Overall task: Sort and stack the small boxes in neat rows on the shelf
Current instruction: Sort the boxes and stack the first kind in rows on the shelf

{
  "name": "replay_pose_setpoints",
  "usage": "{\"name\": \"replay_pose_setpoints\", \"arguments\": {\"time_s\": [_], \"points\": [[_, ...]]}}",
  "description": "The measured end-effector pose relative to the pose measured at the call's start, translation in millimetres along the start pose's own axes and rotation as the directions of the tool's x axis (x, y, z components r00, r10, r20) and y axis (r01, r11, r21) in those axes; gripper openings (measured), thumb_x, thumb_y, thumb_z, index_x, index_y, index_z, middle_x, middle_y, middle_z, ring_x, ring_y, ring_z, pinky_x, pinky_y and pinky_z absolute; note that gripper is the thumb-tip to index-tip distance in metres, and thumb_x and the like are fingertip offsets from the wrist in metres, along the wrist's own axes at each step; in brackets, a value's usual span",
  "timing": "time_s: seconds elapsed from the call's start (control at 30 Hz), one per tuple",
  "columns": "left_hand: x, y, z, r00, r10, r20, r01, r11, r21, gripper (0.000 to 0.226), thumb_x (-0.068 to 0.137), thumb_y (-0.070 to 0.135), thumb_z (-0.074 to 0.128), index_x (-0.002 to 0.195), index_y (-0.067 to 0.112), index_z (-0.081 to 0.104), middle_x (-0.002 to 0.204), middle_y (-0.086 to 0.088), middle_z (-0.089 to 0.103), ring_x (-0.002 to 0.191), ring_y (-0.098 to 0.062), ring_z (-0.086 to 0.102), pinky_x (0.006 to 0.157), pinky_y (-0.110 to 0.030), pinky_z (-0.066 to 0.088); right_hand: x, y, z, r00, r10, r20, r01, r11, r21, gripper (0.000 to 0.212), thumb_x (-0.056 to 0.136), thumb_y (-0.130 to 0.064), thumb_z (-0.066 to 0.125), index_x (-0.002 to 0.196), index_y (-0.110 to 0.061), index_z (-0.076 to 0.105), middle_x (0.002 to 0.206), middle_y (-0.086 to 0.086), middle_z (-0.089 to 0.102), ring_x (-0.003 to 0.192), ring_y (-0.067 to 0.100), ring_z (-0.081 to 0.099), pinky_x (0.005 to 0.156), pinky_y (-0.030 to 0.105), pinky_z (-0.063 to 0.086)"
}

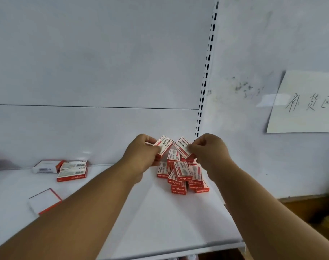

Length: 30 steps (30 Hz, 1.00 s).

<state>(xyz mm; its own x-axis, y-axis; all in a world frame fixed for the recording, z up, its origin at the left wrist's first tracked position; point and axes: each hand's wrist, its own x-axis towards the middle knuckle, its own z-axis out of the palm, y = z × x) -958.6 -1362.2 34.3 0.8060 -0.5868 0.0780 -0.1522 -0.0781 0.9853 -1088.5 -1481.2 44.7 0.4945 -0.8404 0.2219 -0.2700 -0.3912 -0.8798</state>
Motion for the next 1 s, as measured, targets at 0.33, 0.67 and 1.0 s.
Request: {"name": "replay_pose_setpoints", "arguments": {"time_s": [0.33,0.67,1.0], "points": [[23,6,33,0.994,0.075,0.073,-0.102,0.852,0.514,0.022,0.090,0.023,0.065,0.070,0.021,0.056,0.077,-0.001,0.067,0.079,-0.020,0.068,0.067,-0.031,0.055,37,12,12,0.995,0.094,-0.018,-0.096,0.966,-0.239,0.014,0.086,-0.021,0.065,0.076,-0.012,0.062,0.073,0.005,0.073,0.065,0.019,0.070,0.063,0.035,0.058],[28,2,36,0.982,0.161,0.096,-0.185,0.750,0.635,0.021,0.092,0.036,0.061,0.078,0.029,0.048,0.078,0.009,0.060,0.075,-0.011,0.061,0.054,-0.024,0.037,43,14,16,0.999,-0.035,-0.009,0.027,0.888,-0.458,0.008,0.088,-0.027,0.060,0.091,-0.019,0.060,0.087,-0.003,0.063,0.073,0.013,0.062,0.056,0.025,0.046],[15,2,-33,0.968,0.251,0.033,-0.210,0.724,0.657,0.009,0.089,0.032,0.061,0.084,0.028,0.055,0.084,0.009,0.061,0.079,-0.009,0.058,0.070,-0.028,0.048,17,-35,44,0.942,-0.333,0.046,0.322,0.854,-0.409,0.010,0.089,-0.032,0.058,0.090,-0.023,0.059,0.098,-0.003,0.060,0.083,0.015,0.058,0.069,0.028,0.045]]}}
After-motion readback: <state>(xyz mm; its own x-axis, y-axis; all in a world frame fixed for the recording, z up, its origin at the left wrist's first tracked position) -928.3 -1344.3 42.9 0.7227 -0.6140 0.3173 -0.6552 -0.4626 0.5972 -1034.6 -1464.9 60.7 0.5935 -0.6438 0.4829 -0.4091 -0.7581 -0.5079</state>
